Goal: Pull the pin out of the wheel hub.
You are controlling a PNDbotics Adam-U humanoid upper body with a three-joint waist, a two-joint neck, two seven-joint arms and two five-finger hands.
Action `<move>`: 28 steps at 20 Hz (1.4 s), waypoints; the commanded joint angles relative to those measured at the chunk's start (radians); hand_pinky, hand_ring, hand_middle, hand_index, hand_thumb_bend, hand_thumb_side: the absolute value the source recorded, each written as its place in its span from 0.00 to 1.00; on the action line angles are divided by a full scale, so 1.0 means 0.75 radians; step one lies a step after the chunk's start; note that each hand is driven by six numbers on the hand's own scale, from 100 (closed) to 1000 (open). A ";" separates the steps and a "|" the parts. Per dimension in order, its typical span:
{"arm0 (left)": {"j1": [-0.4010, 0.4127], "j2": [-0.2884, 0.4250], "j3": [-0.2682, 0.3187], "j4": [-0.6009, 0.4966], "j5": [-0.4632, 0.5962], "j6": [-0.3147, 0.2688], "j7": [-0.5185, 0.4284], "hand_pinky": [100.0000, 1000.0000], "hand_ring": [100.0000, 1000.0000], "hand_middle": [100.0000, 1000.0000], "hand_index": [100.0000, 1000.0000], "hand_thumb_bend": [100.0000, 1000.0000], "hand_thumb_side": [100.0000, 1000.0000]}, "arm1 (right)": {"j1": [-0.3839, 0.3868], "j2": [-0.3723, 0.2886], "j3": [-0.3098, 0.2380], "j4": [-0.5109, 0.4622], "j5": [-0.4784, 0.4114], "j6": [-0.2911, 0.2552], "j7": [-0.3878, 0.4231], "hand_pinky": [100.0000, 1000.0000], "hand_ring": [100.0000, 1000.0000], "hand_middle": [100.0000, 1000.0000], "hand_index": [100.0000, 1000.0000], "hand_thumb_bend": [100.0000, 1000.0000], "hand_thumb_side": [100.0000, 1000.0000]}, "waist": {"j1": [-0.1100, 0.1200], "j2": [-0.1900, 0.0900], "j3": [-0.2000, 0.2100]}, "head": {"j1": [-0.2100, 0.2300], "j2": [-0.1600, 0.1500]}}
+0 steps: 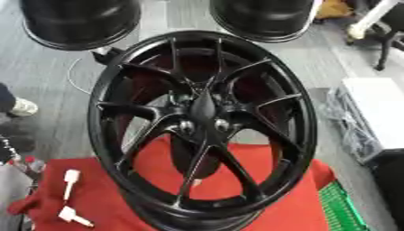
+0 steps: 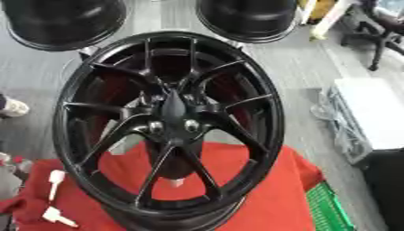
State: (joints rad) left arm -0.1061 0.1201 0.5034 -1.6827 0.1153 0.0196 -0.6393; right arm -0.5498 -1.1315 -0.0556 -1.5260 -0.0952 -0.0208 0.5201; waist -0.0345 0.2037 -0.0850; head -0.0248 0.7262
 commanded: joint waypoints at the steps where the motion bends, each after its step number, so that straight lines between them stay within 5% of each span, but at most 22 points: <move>1: -0.002 0.031 0.033 -0.025 -0.001 -0.004 0.028 0.72 0.66 0.62 0.74 0.10 0.99 | 0.052 -0.060 -0.121 0.094 -0.068 0.057 -0.065 0.13 0.23 0.43 0.46 0.00 0.37 | 0.000 -0.020 -0.026 | 0.016 -0.023; 4: -0.005 0.028 0.051 -0.027 -0.007 -0.006 0.047 0.72 0.66 0.62 0.74 0.10 0.99 | 0.147 0.010 -0.216 0.189 -0.071 0.115 -0.123 0.29 0.34 0.61 0.65 0.00 0.35 | 0.007 -0.003 -0.064 | 0.020 -0.036; 7: -0.023 0.025 0.064 -0.033 -0.003 -0.012 0.063 0.72 0.66 0.62 0.74 0.10 0.99 | 0.243 0.104 -0.313 0.286 -0.020 0.175 -0.183 0.44 0.51 0.79 0.80 0.00 0.16 | 0.021 0.024 -0.083 | 0.014 -0.060; 8: -0.029 0.023 0.067 -0.034 -0.001 -0.015 0.066 0.72 0.66 0.62 0.74 0.10 0.99 | 0.275 0.136 -0.345 0.318 -0.001 0.194 -0.203 0.48 0.56 0.83 0.82 0.00 0.32 | 0.027 0.034 -0.084 | 0.009 -0.070; 9: -0.034 0.021 0.067 -0.035 0.000 -0.016 0.068 0.72 0.66 0.62 0.74 0.10 0.99 | 0.307 0.168 -0.377 0.350 0.018 0.214 -0.222 0.48 0.57 0.83 0.82 0.00 0.35 | 0.031 0.039 -0.080 | 0.001 -0.075; 10: -0.039 0.017 0.066 -0.035 0.002 -0.018 0.068 0.72 0.66 0.62 0.74 0.09 0.99 | 0.339 0.200 -0.409 0.382 0.038 0.234 -0.242 0.52 0.61 0.87 0.84 0.00 0.65 | 0.038 0.047 -0.075 | -0.009 -0.082; 11: -0.043 0.013 0.065 -0.034 0.004 -0.021 0.067 0.72 0.66 0.62 0.74 0.09 0.99 | 0.371 0.232 -0.441 0.414 0.057 0.253 -0.262 0.53 0.63 0.88 0.84 0.00 0.83 | 0.046 0.052 -0.069 | -0.020 -0.088; 13: -0.049 0.006 0.060 -0.034 0.010 -0.027 0.063 0.72 0.66 0.62 0.74 0.09 0.99 | 0.435 0.296 -0.486 0.478 0.097 0.293 -0.301 0.55 0.66 0.89 0.84 0.00 1.00 | 0.059 0.060 -0.056 | -0.042 -0.096; 20: -0.052 -0.006 0.029 -0.025 0.015 -0.037 0.035 0.72 0.66 0.62 0.74 0.09 0.99 | 0.658 0.519 -0.415 0.701 0.014 0.430 -0.438 0.61 0.72 0.90 0.85 0.00 1.00 | 0.069 0.057 0.003 | -0.111 -0.092; 24: -0.044 -0.005 0.003 -0.021 0.013 -0.035 0.011 0.72 0.66 0.62 0.74 0.09 0.99 | 0.788 0.649 -0.445 0.831 -0.066 0.510 -0.518 0.61 0.71 0.88 0.85 0.00 1.00 | 0.055 0.037 0.054 | -0.150 -0.069; 28: -0.037 -0.005 -0.016 -0.019 0.011 -0.030 -0.009 0.72 0.66 0.62 0.74 0.09 0.99 | 0.877 0.696 -0.450 0.959 -0.145 0.493 -0.597 0.61 0.70 0.87 0.84 0.00 1.00 | 0.044 0.021 0.094 | -0.180 -0.052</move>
State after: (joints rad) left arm -0.1305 0.1045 0.4971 -1.6834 0.1238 -0.0022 -0.6390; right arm 0.1036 -0.5853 -0.3819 -0.8298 -0.1831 0.3520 0.0920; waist 0.0017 0.2341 -0.0144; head -0.1514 0.6839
